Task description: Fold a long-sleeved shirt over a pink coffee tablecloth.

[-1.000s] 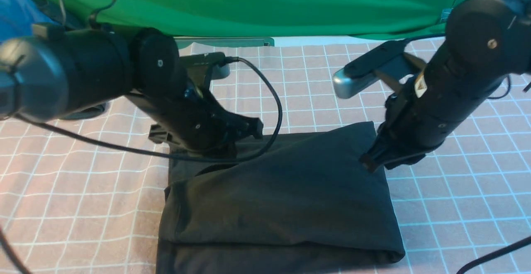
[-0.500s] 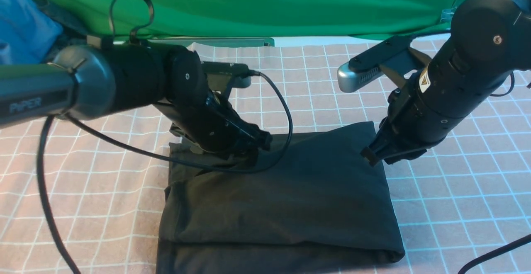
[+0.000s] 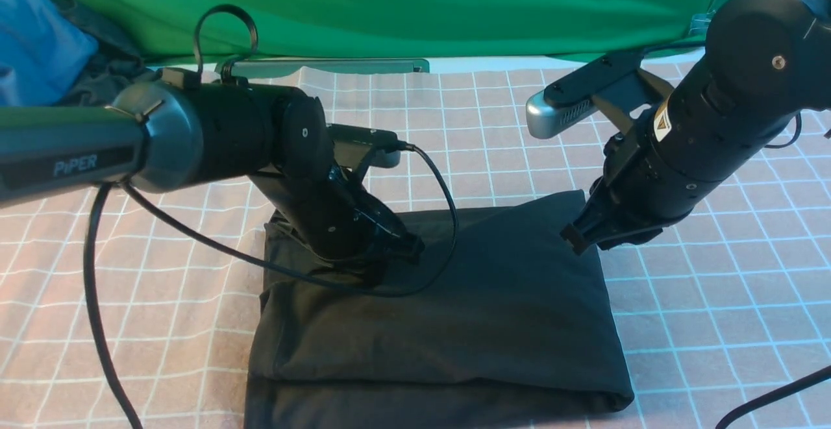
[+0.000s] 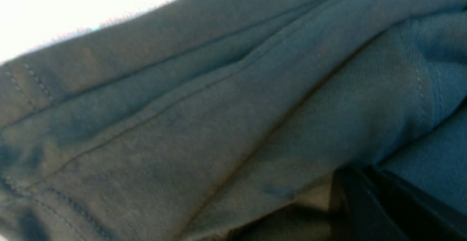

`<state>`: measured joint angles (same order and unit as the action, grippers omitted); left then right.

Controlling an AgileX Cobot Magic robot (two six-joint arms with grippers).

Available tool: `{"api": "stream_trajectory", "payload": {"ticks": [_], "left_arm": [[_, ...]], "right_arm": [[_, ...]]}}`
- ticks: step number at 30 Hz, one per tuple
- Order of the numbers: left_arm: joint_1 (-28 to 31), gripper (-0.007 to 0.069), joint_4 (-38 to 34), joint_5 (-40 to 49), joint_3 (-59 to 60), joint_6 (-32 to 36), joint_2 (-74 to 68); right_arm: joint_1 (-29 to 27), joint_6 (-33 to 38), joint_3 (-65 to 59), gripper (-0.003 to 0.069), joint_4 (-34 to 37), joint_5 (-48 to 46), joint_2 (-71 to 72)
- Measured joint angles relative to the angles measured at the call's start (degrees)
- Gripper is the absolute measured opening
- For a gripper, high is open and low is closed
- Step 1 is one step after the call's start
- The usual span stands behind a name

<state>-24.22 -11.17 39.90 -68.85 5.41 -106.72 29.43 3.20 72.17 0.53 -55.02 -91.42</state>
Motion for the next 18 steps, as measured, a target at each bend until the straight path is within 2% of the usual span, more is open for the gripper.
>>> {"api": "stream_trajectory", "payload": {"ticks": [12, 17, 18], "left_arm": [[0.0, 0.0013, 1.4, 2.4, -1.7, -0.1, 5.7], [0.0, 0.0013, 5.3, 1.0, -1.7, -2.2, 5.8], [0.0, 0.0013, 8.2, -0.5, -1.7, -4.8, 5.8]], "right_arm": [[0.0, 0.0, 0.0, 0.0035, 0.0, 1.4, 0.0], [0.0, 0.1, 0.0, 0.0035, 0.0, 1.5, 0.0], [0.0, 0.1, 0.0, 0.0035, 0.0, 1.5, 0.0]]}}
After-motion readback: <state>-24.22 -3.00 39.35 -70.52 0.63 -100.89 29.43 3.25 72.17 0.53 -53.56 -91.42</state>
